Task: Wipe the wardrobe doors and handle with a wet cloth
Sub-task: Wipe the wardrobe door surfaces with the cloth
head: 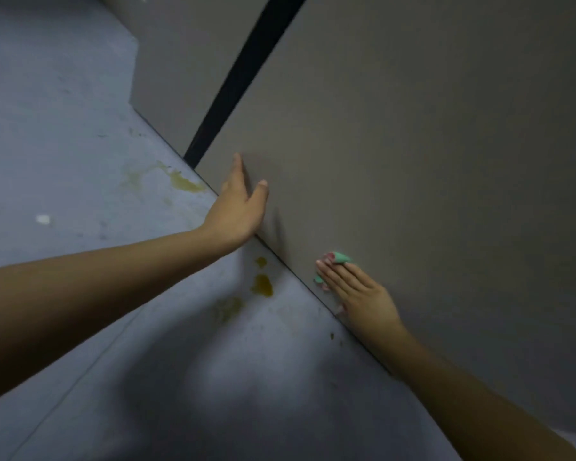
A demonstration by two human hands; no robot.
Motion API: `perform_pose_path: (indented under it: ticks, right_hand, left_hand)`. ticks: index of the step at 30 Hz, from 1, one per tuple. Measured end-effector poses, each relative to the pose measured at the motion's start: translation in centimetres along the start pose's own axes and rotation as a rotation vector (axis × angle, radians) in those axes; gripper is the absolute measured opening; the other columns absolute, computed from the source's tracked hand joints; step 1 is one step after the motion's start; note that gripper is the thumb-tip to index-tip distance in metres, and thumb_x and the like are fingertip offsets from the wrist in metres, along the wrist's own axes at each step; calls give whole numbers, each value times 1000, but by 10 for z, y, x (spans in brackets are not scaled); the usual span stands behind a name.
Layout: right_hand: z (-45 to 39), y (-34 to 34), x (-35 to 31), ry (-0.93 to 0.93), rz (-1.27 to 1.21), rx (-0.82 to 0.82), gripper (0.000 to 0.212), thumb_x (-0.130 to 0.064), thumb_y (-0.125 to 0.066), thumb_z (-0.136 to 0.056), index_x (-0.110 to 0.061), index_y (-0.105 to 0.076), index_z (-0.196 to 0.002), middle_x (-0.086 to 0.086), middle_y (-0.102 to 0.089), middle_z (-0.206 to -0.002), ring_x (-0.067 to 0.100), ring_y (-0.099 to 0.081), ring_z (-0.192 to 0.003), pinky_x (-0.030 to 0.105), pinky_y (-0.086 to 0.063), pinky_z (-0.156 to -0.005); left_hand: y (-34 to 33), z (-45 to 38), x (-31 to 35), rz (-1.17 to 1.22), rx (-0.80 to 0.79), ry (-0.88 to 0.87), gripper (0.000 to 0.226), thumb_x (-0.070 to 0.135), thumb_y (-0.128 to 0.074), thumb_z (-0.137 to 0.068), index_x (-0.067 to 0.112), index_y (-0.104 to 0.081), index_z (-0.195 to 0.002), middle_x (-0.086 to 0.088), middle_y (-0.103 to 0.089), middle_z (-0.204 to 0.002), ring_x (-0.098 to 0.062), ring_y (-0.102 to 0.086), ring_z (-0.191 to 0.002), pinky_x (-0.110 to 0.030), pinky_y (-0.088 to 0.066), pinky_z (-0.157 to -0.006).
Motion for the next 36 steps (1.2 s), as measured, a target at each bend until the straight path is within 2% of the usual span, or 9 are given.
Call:
perform_pose_path:
  ticks: [4, 8, 10, 12, 14, 19, 24, 29, 36]
  right_hand:
    - [12, 0, 8, -206, -7, 30, 90, -24, -52, -68, -6, -19, -150, 1, -14, -158, 13, 2, -146, 28, 6, -119]
    - [-29, -9, -12, -96, 95, 46, 59, -12, -36, -76, -14, -52, -133, -7, -49, -140, 11, -31, -140, 32, 12, -118]
    - [-59, 8, -18, -8, 210, 137, 60, -11, -27, -87, -19, -28, -146, -9, -26, -154, 9, -20, -143, 40, 24, -111]
    - [-70, 2, -27, 67, 247, -112, 58, -14, -18, -99, -9, 9, -150, 0, 13, -158, 19, 8, -146, 43, 27, -100]
    - [-70, -4, -21, -141, 363, -130, 54, -17, -6, -101, -10, 25, -144, 8, 31, -147, 29, 18, -144, 49, 27, -102]
    - [-28, 34, 38, -306, -61, 352, 76, -31, -79, -54, -7, -61, -123, 5, -54, -134, 12, -45, -131, 32, -1, -119]
    - [42, 101, 123, -748, -111, 587, 91, -55, -44, -74, -4, -26, -147, 4, -27, -151, 23, 7, -147, 38, 6, -119]
    - [40, 156, 188, -1120, -58, 575, 132, -75, -60, -50, 0, -13, -149, 12, -27, -153, 36, -15, -137, 47, 6, -115]
    - [-72, 107, 87, -405, -159, 395, 56, -20, -34, -80, -6, -59, -129, 5, -53, -138, 15, -37, -134, 32, -2, -120]
  left_hand:
    - [-13, 21, 11, -92, -89, 8, 66, 42, -33, -101, 22, 3, -153, -5, -16, -159, -20, -20, -145, -33, -17, -116]
    - [-23, 28, 37, -143, -152, 27, 70, 49, -34, -99, 26, 6, -152, -6, -13, -159, -26, -23, -143, -44, -26, -115]
    - [-23, 27, 54, -165, -143, 22, 73, 54, -34, -97, 28, 6, -152, -6, -14, -159, -30, -27, -141, -48, -32, -111]
    - [-22, 24, 65, -160, -122, 34, 79, 60, -35, -93, 28, 6, -152, -6, -16, -159, -32, -30, -140, -48, -33, -111]
    - [-24, 25, 76, -111, -59, 48, 81, 59, -37, -93, 24, 5, -153, -7, -18, -158, -32, -31, -139, -49, -35, -109]
    - [-40, 32, 85, 209, 25, 104, 75, 48, -41, -97, 24, 3, -153, -6, -16, -158, -34, -35, -136, -49, -48, -96]
    - [-32, 28, 97, 209, -74, 119, 66, 51, -33, -99, 18, -14, -153, -8, -24, -156, -30, -37, -135, -39, -49, -86]
    - [-8, 30, 102, 152, -23, 98, 59, 44, -23, -103, 6, -30, -146, -16, -37, -148, -30, -41, -133, -45, -44, -102]
    - [19, 29, 84, 155, 148, 124, 49, 35, -26, -104, 12, -31, -146, -12, -35, -148, -26, -46, -119, -45, -47, -98]
Point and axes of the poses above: each hand's wrist, its own z-axis away from the middle knuckle, its own y-axis out of the back of the hand, x = y × z, the point moved 5 cm from there along -z, towards the middle knuckle
